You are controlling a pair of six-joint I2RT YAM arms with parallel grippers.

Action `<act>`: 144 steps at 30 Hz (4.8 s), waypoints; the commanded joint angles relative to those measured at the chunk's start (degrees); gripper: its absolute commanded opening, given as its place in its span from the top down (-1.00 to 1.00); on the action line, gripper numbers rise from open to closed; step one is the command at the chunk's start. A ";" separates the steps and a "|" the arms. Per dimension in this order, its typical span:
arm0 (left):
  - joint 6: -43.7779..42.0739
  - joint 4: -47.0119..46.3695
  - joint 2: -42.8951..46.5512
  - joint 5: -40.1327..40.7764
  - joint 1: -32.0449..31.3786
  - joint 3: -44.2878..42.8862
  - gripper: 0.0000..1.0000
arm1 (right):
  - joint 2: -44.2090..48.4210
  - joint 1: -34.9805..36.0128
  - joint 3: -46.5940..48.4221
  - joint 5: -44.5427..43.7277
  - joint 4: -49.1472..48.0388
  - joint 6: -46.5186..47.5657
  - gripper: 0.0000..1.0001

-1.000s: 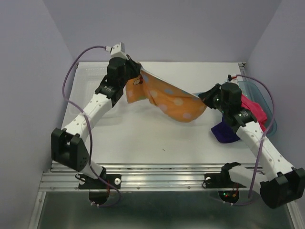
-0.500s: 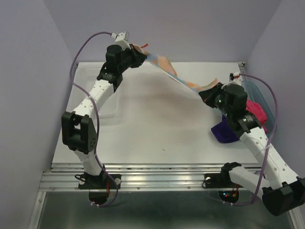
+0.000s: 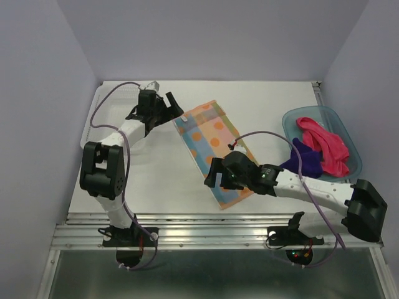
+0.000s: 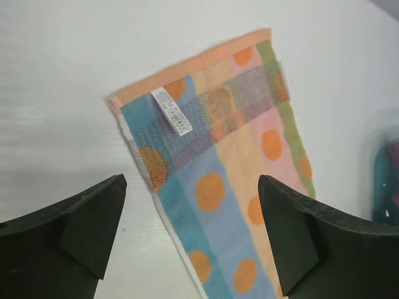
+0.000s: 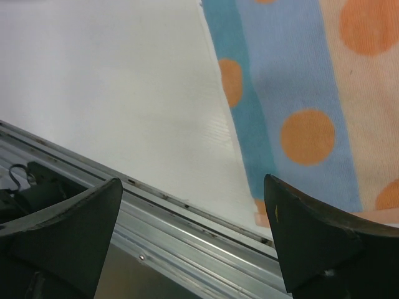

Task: Fold and stack the towels
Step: Flatten out the crumpled towel, then fold the towel

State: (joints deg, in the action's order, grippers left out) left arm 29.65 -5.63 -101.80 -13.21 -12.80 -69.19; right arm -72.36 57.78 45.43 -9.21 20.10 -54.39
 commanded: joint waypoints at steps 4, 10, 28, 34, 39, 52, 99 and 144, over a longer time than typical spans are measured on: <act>0.67 -2.28 14.16 1.70 -1.26 5.81 -0.97 | 4.14 -0.30 5.55 -11.67 3.08 -0.01 -1.00; -0.03 -7.28 19.61 0.73 -12.15 14.16 -0.98 | 10.82 -2.58 2.92 -25.31 13.37 -4.93 -1.00; -1.53 -5.45 30.64 20.25 -59.71 31.31 -0.85 | 16.99 -22.44 -9.04 -14.17 13.92 -3.97 -1.00; -1.43 -0.45 18.22 20.77 -63.66 25.52 -0.61 | 16.20 -27.80 -11.41 -9.70 11.28 -1.42 -1.00; -1.70 2.28 15.67 21.74 -64.02 23.93 -0.51 | 16.28 -30.18 -12.73 -8.63 10.49 -0.02 -1.00; -4.69 8.53 8.37 22.88 -64.19 18.74 -0.12 | 16.11 -31.94 -15.02 -5.73 7.94 0.95 -1.00; -0.29 5.89 15.75 19.19 -64.37 25.33 1.00 | 14.43 -34.14 -20.56 -12.40 7.14 -2.03 0.98; 0.32 12.57 32.19 18.83 -37.49 20.15 1.00 | -9.62 -34.22 21.17 -1.51 -2.79 10.27 0.99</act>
State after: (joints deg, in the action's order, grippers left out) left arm 30.30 4.86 -71.68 3.09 -52.95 -46.98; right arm -76.69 23.94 59.22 -12.97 23.57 -46.24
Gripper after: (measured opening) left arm 0.025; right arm 0.041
